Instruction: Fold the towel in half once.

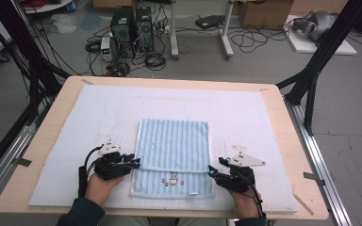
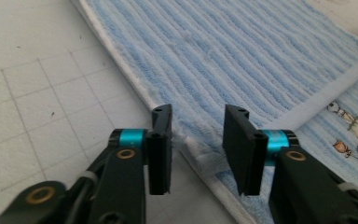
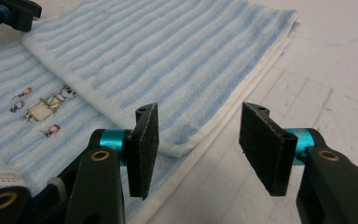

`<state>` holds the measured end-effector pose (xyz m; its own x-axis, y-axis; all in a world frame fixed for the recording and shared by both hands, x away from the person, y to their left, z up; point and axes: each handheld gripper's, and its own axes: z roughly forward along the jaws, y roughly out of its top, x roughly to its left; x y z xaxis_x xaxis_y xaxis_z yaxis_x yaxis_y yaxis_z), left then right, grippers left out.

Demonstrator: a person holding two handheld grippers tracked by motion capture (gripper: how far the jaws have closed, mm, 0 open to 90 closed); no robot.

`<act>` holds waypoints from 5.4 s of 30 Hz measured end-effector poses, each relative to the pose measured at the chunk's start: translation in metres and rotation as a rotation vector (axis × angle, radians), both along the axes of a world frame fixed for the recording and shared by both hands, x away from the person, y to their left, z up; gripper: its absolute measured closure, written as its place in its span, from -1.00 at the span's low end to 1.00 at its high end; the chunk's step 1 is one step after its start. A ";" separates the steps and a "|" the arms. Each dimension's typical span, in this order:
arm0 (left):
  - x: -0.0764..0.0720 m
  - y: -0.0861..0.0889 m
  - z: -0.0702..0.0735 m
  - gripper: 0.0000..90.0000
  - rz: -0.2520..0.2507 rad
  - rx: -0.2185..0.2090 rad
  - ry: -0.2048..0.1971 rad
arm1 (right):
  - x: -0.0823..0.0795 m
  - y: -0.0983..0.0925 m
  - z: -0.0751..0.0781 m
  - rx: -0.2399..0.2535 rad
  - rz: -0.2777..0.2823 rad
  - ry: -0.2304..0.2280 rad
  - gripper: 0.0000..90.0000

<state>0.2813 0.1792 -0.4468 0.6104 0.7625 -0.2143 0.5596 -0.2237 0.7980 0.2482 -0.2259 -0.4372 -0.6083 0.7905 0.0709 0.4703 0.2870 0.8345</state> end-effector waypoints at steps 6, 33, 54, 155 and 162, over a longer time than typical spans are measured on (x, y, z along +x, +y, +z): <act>-0.003 -0.005 -0.001 0.89 -0.001 0.032 -0.009 | -0.001 0.000 0.001 0.003 0.004 -0.004 0.05; -0.014 0.007 0.011 0.96 -0.023 -0.118 -0.041 | 0.007 0.019 -0.005 -0.075 0.035 0.076 0.99; -0.022 0.013 0.015 0.96 -0.039 -0.170 -0.035 | 0.000 0.024 0.000 -0.157 0.043 0.053 0.83; 0.072 -0.019 0.023 0.38 0.021 -0.030 -0.161 | 0.106 0.053 0.019 -0.131 0.019 0.069 0.62; 0.101 -0.025 0.007 0.55 0.117 0.027 -0.063 | 0.131 0.047 0.002 -0.142 -0.035 0.147 0.63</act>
